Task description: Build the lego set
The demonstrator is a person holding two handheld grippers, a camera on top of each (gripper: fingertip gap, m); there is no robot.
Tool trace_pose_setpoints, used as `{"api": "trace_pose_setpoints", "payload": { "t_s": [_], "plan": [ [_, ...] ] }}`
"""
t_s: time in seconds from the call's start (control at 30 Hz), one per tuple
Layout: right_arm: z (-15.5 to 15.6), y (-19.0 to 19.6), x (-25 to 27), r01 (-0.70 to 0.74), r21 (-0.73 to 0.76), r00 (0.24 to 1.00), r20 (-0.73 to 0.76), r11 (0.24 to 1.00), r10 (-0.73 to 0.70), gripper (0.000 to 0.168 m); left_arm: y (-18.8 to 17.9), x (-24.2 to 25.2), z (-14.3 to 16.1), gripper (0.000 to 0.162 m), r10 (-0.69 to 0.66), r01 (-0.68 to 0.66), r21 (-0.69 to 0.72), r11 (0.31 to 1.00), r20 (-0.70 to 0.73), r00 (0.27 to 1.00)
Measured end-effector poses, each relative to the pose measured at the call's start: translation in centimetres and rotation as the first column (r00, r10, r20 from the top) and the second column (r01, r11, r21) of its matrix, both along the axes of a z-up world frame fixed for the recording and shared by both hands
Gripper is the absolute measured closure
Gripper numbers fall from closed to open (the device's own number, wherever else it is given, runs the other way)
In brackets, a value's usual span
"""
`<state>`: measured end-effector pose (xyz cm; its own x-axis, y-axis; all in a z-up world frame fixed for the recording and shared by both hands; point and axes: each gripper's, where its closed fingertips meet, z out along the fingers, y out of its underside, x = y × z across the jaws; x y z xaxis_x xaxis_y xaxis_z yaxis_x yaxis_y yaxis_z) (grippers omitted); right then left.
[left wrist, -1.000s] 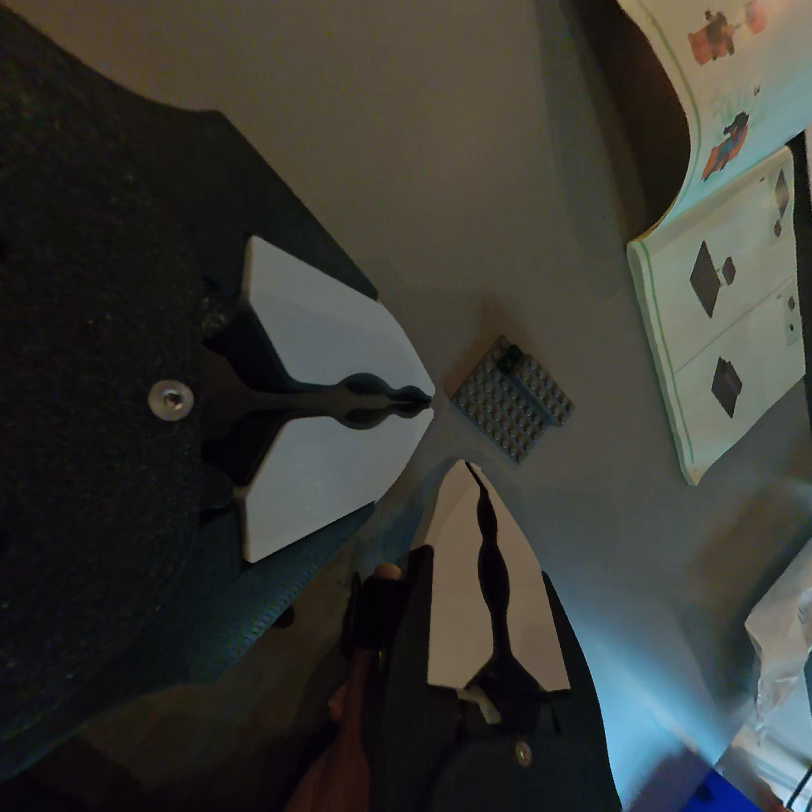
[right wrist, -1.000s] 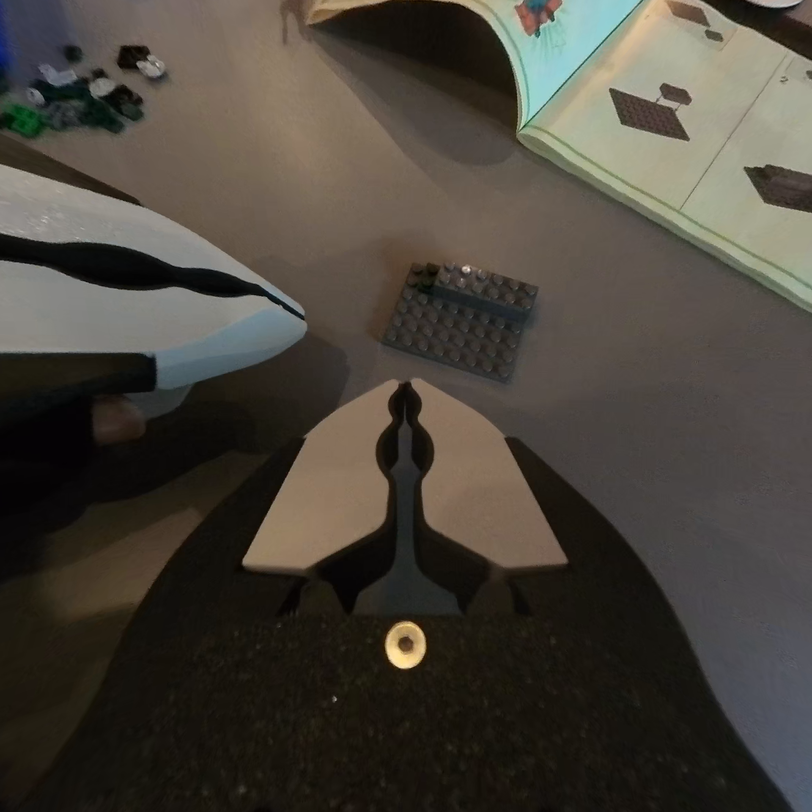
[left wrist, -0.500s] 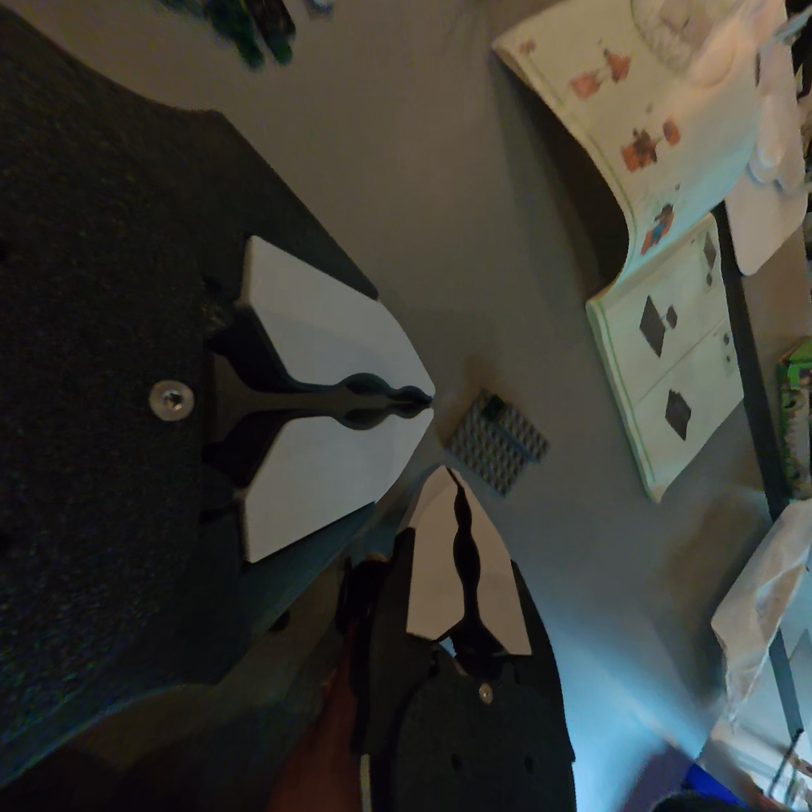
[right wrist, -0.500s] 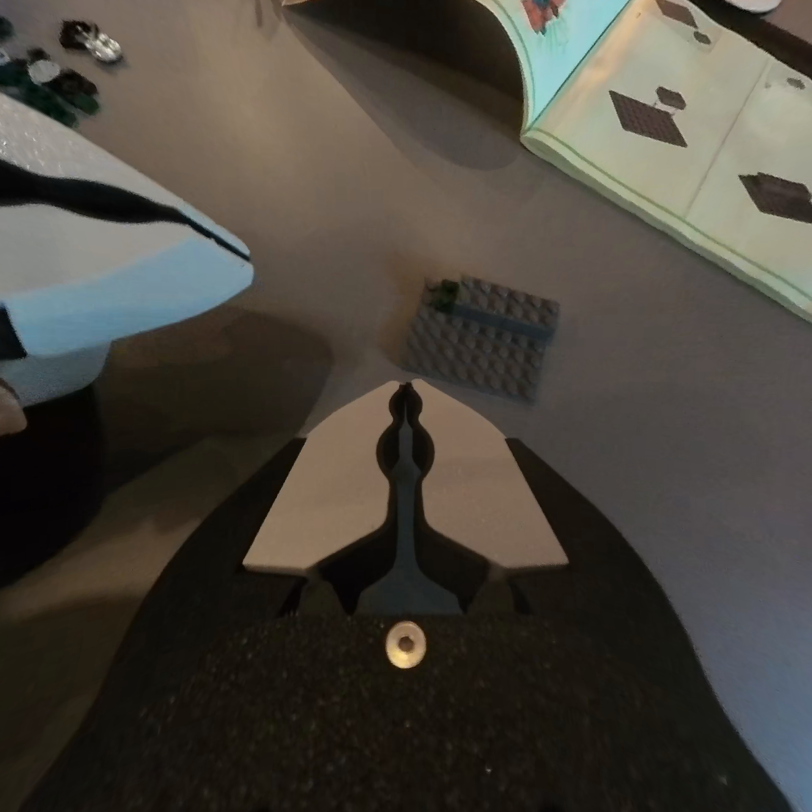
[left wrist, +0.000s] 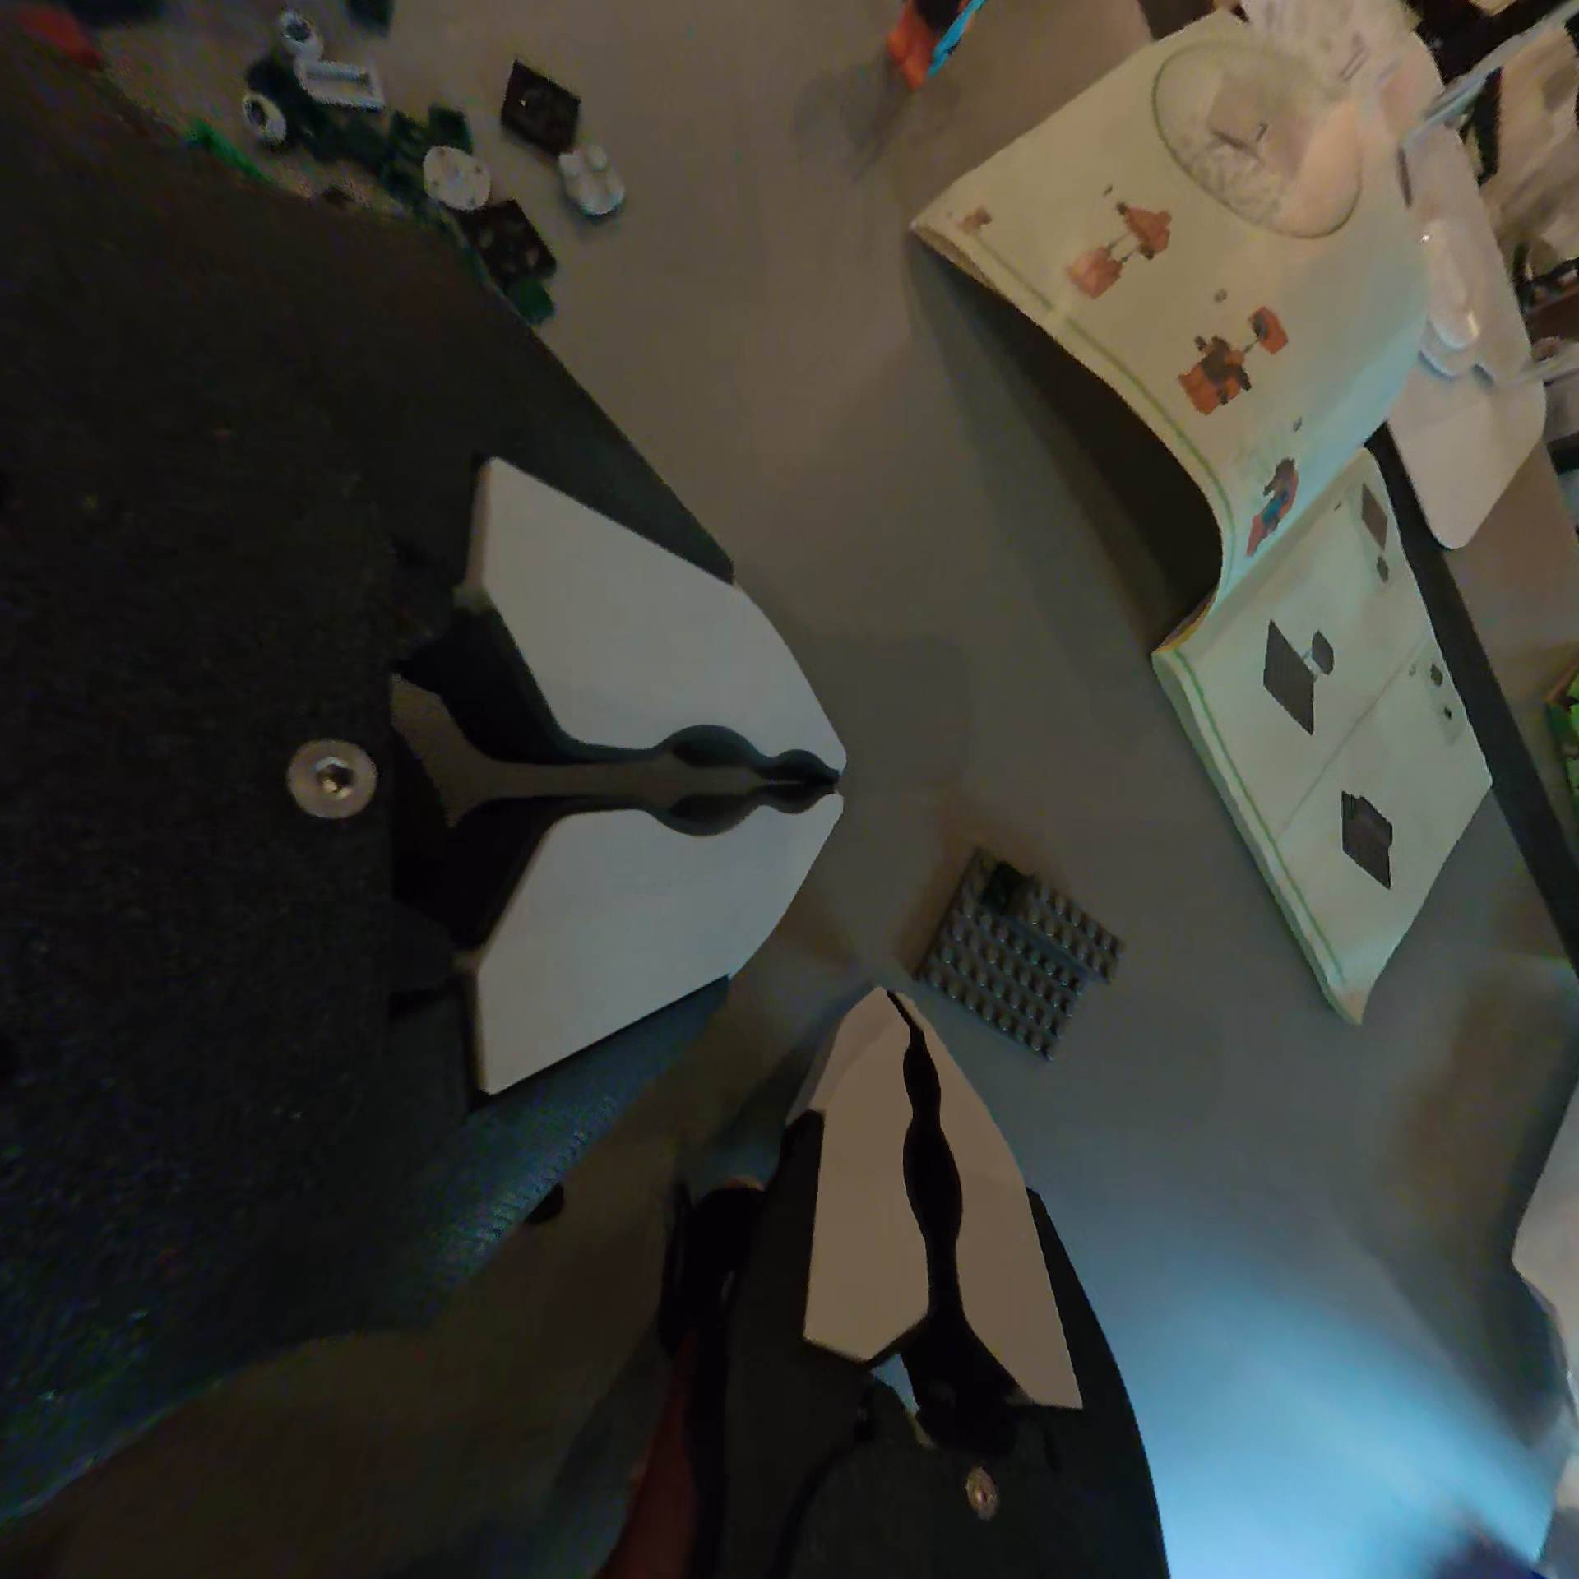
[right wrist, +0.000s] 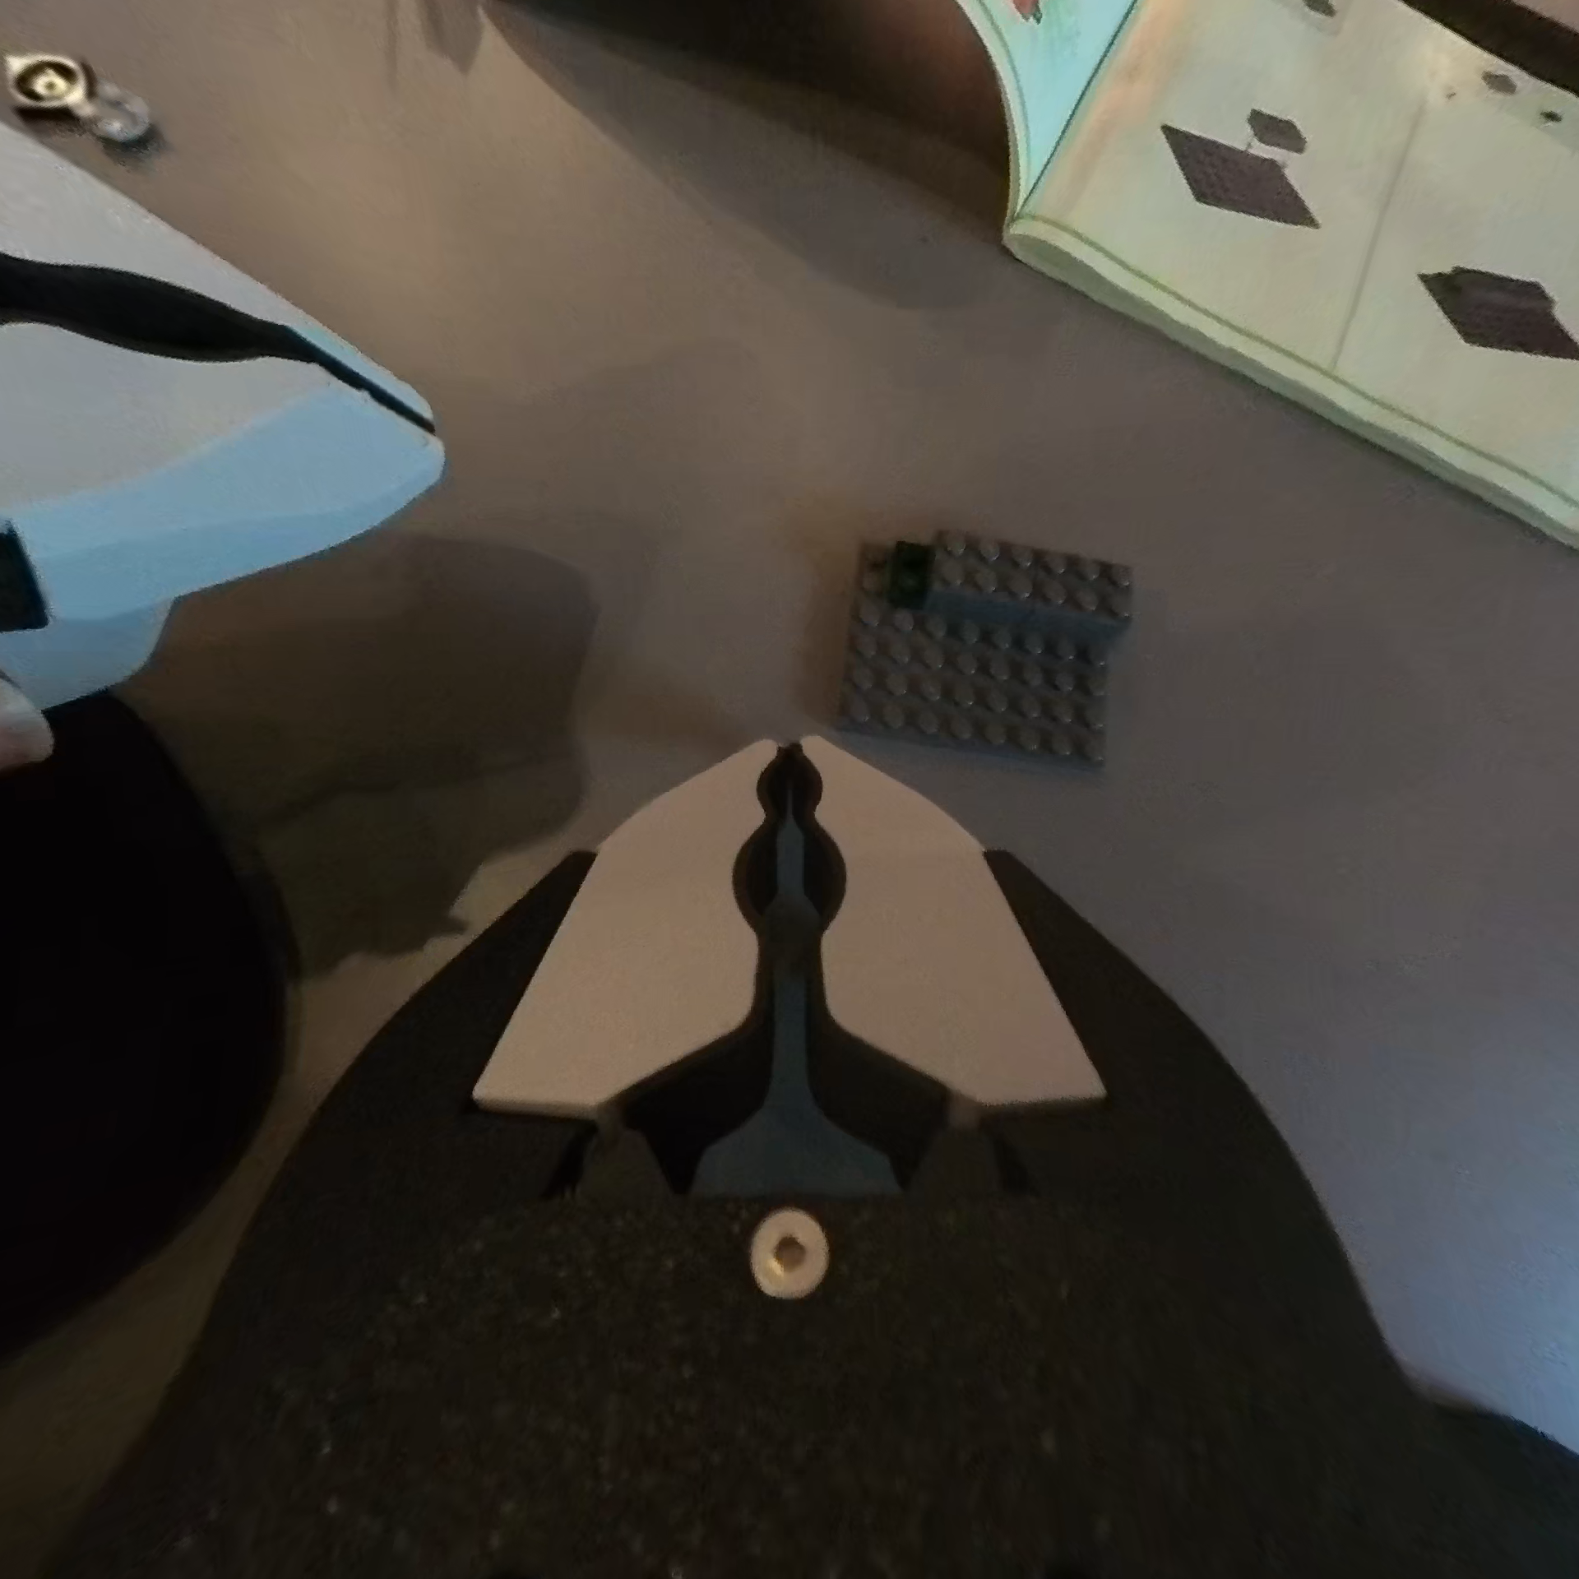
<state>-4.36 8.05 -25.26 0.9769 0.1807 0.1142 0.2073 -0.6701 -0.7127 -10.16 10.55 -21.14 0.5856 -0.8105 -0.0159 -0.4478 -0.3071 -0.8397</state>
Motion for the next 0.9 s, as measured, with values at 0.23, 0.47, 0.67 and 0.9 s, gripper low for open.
{"api": "trace_pose_setpoints", "payload": {
  "t_s": [0.23, 0.47, 0.67, 0.9],
  "plan": [
    [0.3, 0.0, 0.2, 0.011, 0.001, 1.000, 0.020, 1.000, -0.011, 0.168, -0.1, 0.4, 0.1, 0.162, -0.034, 0.034, -0.012, 0.999, 0.023, 0.999],
    [2.4, 0.2, 1.9, -0.011, 0.033, 1.000, -0.019, 0.999, 0.011, 0.168, 0.2, 1.4, 1.6, 0.162, -0.066, 0.066, -0.003, 0.998, 0.040, 0.997],
    [6.2, 1.9, 7.4, -0.003, 0.090, 1.000, -0.003, 0.996, 0.003, 0.168, 1.8, 3.1, 3.5, 0.162, -0.089, 0.088, 0.030, 0.996, 0.038, 0.995],
    [7.5, 7.6, 15.2, -0.092, 0.098, 0.994, 0.068, 0.991, 0.086, 0.168, 3.8, 5.7, 4.3, 0.162, -0.118, 0.118, 0.083, 0.990, 0.000, 0.993]
  ]
}}
